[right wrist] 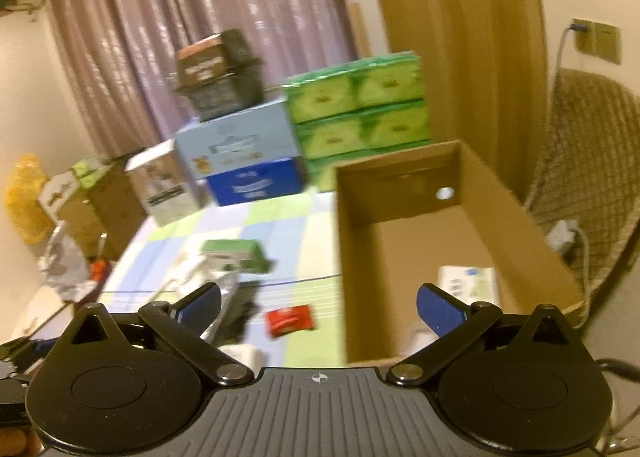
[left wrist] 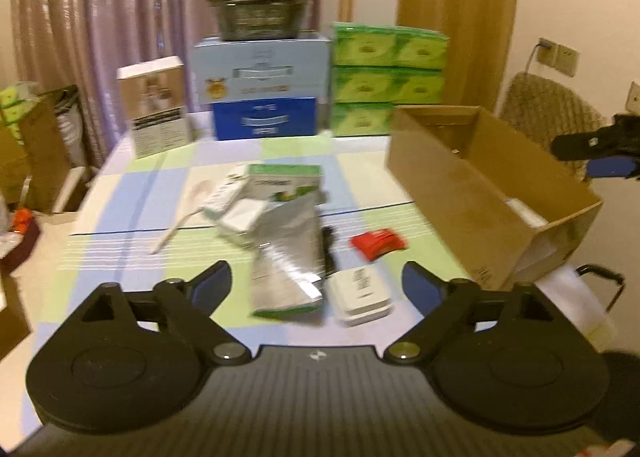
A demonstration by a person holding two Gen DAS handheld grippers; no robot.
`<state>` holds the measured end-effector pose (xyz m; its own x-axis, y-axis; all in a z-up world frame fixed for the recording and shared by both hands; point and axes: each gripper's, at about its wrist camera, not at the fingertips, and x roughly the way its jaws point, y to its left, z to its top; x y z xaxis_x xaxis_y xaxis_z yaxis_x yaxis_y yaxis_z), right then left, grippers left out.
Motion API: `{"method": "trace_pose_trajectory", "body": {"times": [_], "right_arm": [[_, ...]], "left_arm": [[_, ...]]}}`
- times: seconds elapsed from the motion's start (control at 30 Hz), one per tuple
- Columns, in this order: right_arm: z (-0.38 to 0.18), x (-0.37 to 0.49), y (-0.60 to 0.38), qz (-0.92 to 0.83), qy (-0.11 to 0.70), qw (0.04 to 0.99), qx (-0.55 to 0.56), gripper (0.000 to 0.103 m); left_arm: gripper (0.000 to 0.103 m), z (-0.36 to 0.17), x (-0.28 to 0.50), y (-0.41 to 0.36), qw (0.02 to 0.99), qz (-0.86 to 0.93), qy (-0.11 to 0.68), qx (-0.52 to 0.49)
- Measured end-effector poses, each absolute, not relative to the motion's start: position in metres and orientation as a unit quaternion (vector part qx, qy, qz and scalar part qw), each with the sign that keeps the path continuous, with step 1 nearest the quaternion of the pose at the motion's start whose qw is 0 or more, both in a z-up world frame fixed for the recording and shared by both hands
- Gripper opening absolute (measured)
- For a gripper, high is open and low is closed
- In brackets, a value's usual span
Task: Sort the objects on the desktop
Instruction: 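Return both grippers to the table and approach the foil bag and white charger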
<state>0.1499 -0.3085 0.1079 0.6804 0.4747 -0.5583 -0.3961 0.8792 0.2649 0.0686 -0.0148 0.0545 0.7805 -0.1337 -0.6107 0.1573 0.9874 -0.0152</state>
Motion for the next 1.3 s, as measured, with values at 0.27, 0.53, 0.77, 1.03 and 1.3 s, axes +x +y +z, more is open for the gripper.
{"method": "trace_pose_trajectory", "body": {"times": [0.27,0.53,0.77,1.03,1.3], "right_arm": [[0.089,0.115,-0.258,0.282,0.337,0.898,0.033,0.101],[0.051,0.107,-0.231,0.292,0.373,0.880,0.016,0.101],[0.015,0.118,-0.210,0.289,0.393,0.873,0.000,0.101],[-0.019,0.144,-0.188,0.282,0.406,0.869,-0.012,0.101],[-0.050,0.166,-0.163,0.281,0.418,0.863,-0.026,0.087]], "left_arm": [[0.102,0.046,0.058,0.025,0.941,-0.037,0.334,0.026],[0.102,0.031,0.070,0.050,0.933,-0.035,0.358,-0.003],[0.102,0.014,0.093,0.057,0.925,-0.041,0.378,-0.002],[0.102,-0.005,0.129,0.058,0.919,-0.059,0.389,-0.015],[0.102,-0.028,0.163,0.057,0.917,-0.077,0.392,-0.012]]}}
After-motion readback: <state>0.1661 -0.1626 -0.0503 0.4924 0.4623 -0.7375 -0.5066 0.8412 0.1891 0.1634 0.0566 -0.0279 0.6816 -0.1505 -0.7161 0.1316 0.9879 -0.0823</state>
